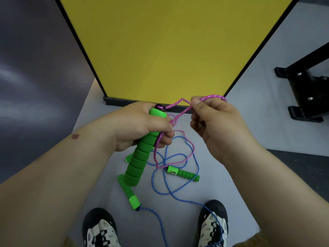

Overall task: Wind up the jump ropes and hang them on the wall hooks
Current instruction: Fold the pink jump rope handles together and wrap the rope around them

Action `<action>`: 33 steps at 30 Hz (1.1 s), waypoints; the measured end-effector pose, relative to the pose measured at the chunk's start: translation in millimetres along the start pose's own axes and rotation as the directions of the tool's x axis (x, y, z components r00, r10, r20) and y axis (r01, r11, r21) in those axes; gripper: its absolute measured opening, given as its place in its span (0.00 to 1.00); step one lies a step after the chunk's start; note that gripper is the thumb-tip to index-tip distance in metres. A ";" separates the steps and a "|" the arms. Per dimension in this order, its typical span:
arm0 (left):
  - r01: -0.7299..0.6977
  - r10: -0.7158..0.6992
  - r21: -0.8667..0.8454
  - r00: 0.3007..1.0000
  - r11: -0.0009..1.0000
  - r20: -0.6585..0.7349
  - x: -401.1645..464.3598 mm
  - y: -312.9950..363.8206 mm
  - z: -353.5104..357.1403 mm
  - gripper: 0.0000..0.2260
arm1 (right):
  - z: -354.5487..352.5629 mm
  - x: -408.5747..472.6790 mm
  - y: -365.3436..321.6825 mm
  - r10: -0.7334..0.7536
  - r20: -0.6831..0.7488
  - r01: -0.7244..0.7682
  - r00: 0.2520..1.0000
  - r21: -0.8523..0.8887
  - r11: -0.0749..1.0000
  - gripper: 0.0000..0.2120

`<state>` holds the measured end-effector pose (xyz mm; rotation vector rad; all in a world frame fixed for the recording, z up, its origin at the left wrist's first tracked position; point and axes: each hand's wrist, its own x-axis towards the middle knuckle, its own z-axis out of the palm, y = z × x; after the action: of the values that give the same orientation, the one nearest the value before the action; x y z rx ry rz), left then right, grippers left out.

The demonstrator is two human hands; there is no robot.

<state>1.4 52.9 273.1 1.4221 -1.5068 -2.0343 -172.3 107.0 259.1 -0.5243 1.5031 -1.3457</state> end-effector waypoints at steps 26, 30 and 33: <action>0.003 -0.003 0.002 1.000 1.000 -0.004 -0.6 1.5 0.4 0.04 | 7.6 -8.1 4.7 0.085 0.145 -0.081 0.986 -0.032 0.996 0.06; -0.007 0.007 0.011 1.000 1.000 0.000 -0.3 1.3 1.1 0.04 | 10.3 -11.0 8.9 0.078 0.230 -0.047 0.970 -0.135 0.990 0.05; 0.003 -0.003 -0.005 1.000 1.000 -0.017 0.4 1.0 0.7 0.05 | 7.4 -6.8 5.4 0.043 0.137 -0.035 0.990 -0.059 0.998 0.05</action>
<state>0.2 52.6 273.7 1.4369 -1.4921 -2.0213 -161.6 110.6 257.7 -0.6087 1.4338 -1.2147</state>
